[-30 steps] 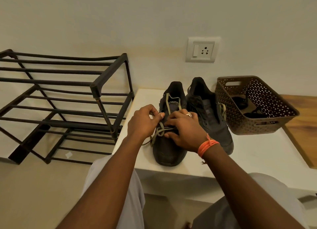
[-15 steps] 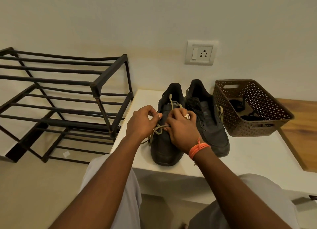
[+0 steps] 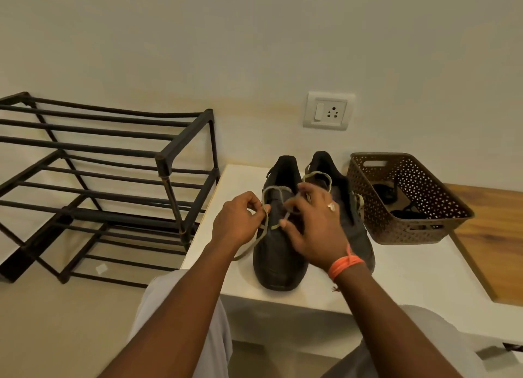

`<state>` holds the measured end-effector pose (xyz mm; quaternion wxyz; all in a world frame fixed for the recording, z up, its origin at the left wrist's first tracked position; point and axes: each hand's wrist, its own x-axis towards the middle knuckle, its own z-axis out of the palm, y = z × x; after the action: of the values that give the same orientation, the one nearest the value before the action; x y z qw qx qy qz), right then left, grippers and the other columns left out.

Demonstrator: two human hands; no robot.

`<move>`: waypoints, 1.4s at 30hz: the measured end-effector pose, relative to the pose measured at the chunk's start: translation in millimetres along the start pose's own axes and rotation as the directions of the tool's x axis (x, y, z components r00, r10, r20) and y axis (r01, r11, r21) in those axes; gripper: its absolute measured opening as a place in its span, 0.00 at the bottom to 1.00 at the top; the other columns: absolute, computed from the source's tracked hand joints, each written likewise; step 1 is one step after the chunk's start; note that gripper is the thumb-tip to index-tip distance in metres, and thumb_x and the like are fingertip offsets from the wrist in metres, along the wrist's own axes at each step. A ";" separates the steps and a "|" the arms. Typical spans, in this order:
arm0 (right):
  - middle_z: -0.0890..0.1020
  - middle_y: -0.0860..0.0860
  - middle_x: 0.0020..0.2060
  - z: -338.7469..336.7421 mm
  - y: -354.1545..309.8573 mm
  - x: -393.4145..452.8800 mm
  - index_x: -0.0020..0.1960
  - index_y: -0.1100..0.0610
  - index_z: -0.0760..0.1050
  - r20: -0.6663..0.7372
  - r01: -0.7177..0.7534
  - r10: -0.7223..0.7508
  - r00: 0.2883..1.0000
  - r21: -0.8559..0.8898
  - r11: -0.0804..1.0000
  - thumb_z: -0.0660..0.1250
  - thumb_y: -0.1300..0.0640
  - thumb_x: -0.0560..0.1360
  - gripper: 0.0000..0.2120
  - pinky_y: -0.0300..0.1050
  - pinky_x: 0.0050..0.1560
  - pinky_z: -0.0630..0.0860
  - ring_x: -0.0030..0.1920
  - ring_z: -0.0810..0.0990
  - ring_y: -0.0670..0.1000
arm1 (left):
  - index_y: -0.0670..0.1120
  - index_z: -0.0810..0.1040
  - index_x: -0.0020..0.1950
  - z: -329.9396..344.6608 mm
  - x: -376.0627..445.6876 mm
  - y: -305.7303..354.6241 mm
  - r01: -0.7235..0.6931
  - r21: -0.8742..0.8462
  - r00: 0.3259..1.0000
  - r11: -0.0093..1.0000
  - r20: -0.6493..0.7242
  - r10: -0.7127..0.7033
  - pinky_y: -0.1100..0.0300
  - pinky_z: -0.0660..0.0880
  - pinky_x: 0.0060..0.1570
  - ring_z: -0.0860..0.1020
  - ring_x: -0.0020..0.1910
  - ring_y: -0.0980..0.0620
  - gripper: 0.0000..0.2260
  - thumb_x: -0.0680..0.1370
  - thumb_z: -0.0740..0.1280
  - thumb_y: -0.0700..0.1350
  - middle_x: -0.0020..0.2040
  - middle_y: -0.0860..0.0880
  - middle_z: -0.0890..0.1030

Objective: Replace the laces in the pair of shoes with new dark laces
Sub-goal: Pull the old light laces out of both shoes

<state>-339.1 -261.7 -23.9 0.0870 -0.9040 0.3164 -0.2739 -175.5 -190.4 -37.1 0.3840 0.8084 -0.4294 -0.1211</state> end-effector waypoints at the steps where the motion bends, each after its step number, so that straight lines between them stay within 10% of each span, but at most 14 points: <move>1: 0.63 0.53 0.73 9.9 -4.0 0.3 0.60 0.51 0.76 0.064 0.024 -0.021 0.998 -0.040 0.999 0.67 0.45 0.74 0.17 0.57 0.73 0.52 0.74 0.57 0.57 | 0.53 0.76 0.47 -0.7 -0.5 0.4 -0.001 0.013 1.000 1.000 -0.009 0.001 0.60 0.75 0.45 0.79 0.46 0.54 0.07 0.77 0.68 0.55 0.49 0.55 0.81; 6: 0.58 0.51 0.77 28.2 -3.9 1.9 0.58 0.50 0.81 0.160 0.112 -0.102 0.982 -0.057 0.992 0.56 0.44 0.78 0.20 0.54 0.73 0.31 0.78 0.45 0.55 | 0.52 0.78 0.46 -1.1 0.3 1.1 -0.029 0.045 0.999 0.999 -0.041 0.031 0.62 0.72 0.43 0.79 0.49 0.53 0.05 0.77 0.68 0.52 0.48 0.54 0.82; 20: 0.78 0.56 0.55 38.5 -9.3 -1.5 0.51 0.59 0.80 0.030 0.074 -0.069 0.997 -0.237 0.969 0.64 0.57 0.76 0.08 0.64 0.72 0.56 0.64 0.75 0.59 | 0.50 0.81 0.47 -0.2 -3.9 5.7 -0.065 0.104 0.990 0.992 -0.120 0.077 0.61 0.74 0.44 0.79 0.45 0.53 0.05 0.78 0.68 0.50 0.46 0.52 0.83; 33: 0.60 0.57 0.76 32.0 3.2 0.5 0.52 0.56 0.80 0.128 0.023 -0.012 0.992 -0.083 0.996 0.62 0.50 0.79 0.11 0.67 0.74 0.49 0.77 0.50 0.63 | 0.52 0.77 0.46 1.6 -3.6 4.1 -0.042 0.094 0.995 0.995 -0.086 0.050 0.62 0.72 0.42 0.78 0.44 0.53 0.05 0.78 0.67 0.53 0.48 0.52 0.82; 38: 0.73 0.58 0.65 5.9 15.6 2.6 0.46 0.58 0.79 -0.167 -0.089 0.065 0.984 -0.138 0.986 0.64 0.55 0.77 0.08 0.63 0.68 0.65 0.70 0.66 0.61 | 0.52 0.77 0.46 0.9 -3.3 4.6 -0.061 0.136 0.992 0.989 -0.103 0.076 0.61 0.71 0.42 0.77 0.43 0.54 0.06 0.78 0.67 0.53 0.46 0.53 0.81; 42: 0.74 0.58 0.56 -35.6 50.2 5.0 0.48 0.61 0.77 -0.444 -0.439 0.420 0.791 0.065 0.896 0.63 0.56 0.78 0.08 0.58 0.55 0.74 0.57 0.72 0.57 | 0.52 0.77 0.47 1.5 -2.6 6.1 -0.060 0.167 0.991 0.984 -0.112 0.079 0.62 0.69 0.40 0.77 0.43 0.54 0.08 0.78 0.65 0.55 0.47 0.53 0.82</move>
<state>-381.8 -303.5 -8.5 0.0532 -0.7225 0.5301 -0.4407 -181.4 -191.2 -34.1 0.3453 0.8274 -0.4423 -0.0239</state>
